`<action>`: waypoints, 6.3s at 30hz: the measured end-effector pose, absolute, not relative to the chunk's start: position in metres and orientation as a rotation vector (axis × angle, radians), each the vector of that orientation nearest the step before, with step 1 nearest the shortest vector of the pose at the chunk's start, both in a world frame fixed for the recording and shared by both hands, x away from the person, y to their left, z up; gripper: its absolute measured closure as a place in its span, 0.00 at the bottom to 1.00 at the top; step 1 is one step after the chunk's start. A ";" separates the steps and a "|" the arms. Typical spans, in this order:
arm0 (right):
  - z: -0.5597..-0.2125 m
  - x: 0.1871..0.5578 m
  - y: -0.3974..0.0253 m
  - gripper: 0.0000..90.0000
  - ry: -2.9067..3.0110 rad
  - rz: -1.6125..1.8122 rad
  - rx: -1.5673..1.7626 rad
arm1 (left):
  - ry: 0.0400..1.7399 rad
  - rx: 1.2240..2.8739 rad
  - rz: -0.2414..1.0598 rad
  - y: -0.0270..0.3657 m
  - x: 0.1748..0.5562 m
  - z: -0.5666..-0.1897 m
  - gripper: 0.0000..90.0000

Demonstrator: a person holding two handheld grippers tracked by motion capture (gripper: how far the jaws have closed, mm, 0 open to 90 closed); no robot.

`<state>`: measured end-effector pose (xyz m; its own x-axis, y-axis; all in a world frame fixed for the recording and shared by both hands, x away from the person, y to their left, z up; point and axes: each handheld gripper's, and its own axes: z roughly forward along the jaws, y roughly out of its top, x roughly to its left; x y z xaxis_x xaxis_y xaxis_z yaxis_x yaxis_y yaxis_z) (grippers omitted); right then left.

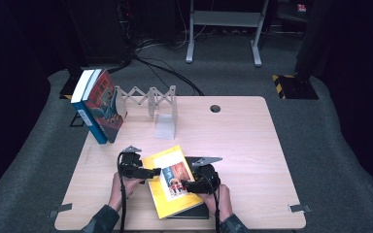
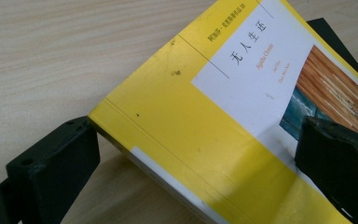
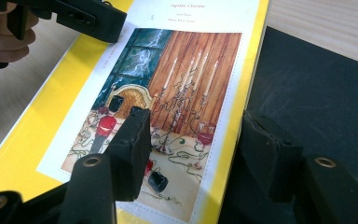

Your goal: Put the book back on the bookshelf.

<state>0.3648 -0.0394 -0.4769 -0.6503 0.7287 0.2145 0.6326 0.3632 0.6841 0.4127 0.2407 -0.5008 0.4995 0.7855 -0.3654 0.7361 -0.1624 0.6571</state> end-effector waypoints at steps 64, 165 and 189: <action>-0.483 0.391 -0.026 0.41 2.458 1.230 1.306 | 1.158 2.098 0.357 0.216 0.429 -0.438 0.50; -0.529 0.406 -0.180 0.09 2.086 0.926 1.426 | 1.147 1.503 0.851 0.290 0.449 -0.359 0.84; -0.529 0.406 -0.180 0.10 2.089 0.931 1.420 | 1.197 1.386 0.938 0.284 0.515 -0.394 0.84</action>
